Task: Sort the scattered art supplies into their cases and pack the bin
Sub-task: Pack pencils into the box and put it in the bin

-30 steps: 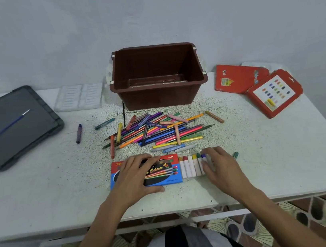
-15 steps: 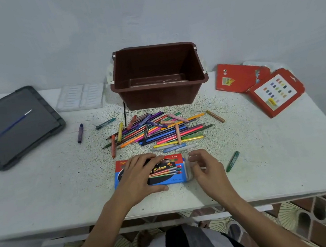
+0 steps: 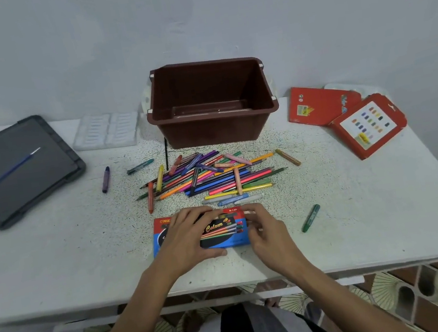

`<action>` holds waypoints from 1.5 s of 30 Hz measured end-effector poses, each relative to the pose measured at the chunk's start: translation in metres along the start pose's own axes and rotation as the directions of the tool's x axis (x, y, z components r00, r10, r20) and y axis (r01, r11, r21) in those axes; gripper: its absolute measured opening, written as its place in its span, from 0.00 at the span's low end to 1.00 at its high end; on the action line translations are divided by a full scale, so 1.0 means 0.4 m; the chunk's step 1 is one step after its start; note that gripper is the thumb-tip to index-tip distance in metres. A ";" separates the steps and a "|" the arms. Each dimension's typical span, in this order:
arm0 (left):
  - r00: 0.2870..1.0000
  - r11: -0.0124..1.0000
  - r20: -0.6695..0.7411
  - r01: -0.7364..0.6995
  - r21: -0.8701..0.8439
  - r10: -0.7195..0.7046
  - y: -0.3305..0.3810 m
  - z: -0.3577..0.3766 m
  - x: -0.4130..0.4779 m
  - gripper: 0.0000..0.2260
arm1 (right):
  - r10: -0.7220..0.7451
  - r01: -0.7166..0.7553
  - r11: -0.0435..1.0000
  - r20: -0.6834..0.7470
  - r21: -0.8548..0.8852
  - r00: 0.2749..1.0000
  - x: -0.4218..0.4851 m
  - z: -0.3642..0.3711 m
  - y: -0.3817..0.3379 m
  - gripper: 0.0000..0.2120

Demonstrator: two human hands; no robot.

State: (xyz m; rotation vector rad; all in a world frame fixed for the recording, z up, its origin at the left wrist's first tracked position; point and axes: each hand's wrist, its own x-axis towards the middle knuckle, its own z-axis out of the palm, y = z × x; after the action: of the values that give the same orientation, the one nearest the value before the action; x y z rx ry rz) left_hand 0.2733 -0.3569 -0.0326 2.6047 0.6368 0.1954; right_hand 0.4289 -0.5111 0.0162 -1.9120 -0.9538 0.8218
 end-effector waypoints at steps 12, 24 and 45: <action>0.999 0.999 0.045 0.007 -0.036 -0.005 -0.006 -0.003 0.001 0.38 | 0.065 -0.088 0.990 -0.192 -0.110 0.979 0.032 -0.040 0.048 0.09; 0.995 0.994 0.092 0.051 -0.096 -0.042 0.010 -0.006 0.027 0.40 | 0.020 -0.042 0.985 -0.132 -0.168 0.991 0.055 -0.022 0.047 0.08; 0.994 0.982 0.089 0.076 -0.173 -0.061 0.017 -0.028 0.025 0.37 | -0.041 0.040 0.992 0.003 0.119 0.999 0.033 -0.036 0.053 0.13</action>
State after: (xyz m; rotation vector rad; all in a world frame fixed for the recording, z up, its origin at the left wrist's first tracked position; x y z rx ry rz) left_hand 0.2823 -0.3529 -0.0191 2.4044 0.6480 0.1148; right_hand 0.4538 -0.5132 0.0016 -1.7834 -0.9231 0.8416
